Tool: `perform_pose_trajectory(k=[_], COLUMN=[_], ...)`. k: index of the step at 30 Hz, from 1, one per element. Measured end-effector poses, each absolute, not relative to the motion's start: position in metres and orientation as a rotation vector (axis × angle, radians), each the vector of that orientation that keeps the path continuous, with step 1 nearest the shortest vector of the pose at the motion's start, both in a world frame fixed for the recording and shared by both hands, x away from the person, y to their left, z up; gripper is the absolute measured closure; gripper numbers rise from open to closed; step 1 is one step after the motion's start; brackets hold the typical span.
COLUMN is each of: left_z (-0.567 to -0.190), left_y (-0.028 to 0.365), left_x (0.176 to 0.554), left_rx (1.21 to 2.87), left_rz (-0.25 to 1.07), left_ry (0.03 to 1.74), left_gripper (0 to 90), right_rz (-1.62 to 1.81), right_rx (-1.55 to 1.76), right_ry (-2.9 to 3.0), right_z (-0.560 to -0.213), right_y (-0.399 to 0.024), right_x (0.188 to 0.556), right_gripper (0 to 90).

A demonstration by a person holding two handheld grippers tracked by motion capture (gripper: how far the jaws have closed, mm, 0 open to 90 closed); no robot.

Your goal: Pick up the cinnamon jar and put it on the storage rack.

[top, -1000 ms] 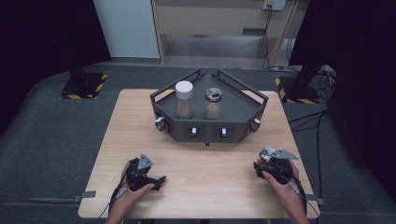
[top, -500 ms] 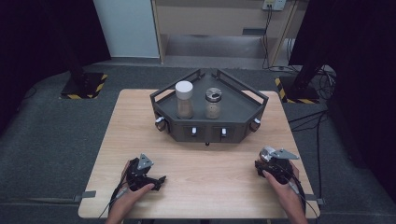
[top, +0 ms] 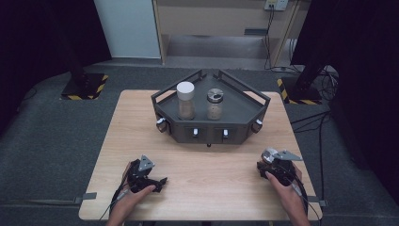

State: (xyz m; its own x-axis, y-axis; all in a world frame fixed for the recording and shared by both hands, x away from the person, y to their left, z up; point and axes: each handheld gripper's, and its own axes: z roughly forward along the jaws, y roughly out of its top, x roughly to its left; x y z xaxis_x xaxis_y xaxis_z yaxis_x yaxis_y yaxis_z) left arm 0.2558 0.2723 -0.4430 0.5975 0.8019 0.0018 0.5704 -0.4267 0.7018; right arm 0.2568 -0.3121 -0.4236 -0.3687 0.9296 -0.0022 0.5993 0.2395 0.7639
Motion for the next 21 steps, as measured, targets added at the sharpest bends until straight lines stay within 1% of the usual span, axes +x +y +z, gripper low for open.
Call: perform_pose_trajectory(k=[9,21], left_z=[-0.443,-0.442], left_y=[0.272,0.272], left_x=[0.256,0.256], left_rx=[2.156,2.159], left_rz=[0.445,0.444], left_ry=[1.08,1.079], left_gripper=[0.0,0.0], right_rz=[0.955,0.962], right_rx=[1.378,1.323], right_ry=[2.063,2.08], right_z=[-0.422,-0.398], right_y=[-0.311,-0.311], right_x=[0.253,0.248], right_gripper=[31.1,31.1])
